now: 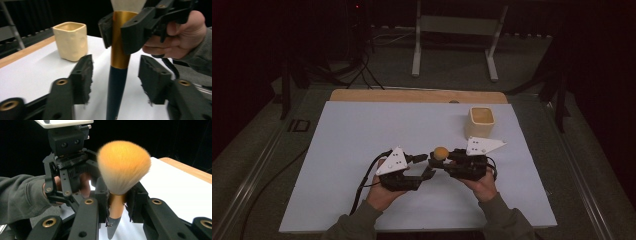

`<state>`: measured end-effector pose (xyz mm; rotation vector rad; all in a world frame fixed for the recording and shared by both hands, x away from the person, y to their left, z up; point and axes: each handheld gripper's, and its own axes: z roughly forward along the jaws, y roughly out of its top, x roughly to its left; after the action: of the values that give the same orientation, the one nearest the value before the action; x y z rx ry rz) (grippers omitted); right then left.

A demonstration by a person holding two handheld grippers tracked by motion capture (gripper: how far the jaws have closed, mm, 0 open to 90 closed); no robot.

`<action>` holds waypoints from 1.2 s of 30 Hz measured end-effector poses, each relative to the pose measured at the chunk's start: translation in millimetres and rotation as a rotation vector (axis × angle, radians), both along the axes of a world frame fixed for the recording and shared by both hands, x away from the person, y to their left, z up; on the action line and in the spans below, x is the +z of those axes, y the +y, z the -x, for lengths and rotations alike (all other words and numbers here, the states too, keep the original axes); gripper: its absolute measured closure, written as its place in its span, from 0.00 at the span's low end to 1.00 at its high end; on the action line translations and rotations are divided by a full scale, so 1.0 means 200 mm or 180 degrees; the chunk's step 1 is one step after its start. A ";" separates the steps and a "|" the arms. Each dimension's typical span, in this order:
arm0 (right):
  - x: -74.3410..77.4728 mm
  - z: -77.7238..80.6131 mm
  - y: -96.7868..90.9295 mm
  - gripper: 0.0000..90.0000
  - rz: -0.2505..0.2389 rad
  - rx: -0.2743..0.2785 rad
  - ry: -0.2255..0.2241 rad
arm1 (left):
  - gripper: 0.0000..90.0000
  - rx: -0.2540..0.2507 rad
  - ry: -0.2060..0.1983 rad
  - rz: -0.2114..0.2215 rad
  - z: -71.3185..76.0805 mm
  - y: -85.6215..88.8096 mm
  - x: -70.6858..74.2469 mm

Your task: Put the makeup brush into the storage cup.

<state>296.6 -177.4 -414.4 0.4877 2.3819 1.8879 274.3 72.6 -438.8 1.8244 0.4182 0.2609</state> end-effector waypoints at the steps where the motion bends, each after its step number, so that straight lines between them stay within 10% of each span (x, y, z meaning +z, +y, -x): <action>1: 0.00 0.00 0.00 0.81 -0.0002 0.0002 0.0001 | 0.45 0.0013 0.0011 0.0011 0.00 0.00 0.00; 36: 0.04 -0.04 -0.10 0.81 0.0027 -0.0224 -0.0047 | 0.36 0.0208 0.0044 0.0066 -0.03 0.09 0.03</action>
<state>305.2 -196.6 -407.1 0.5471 2.3303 1.8451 279.8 91.5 -432.8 1.7953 0.4892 0.2880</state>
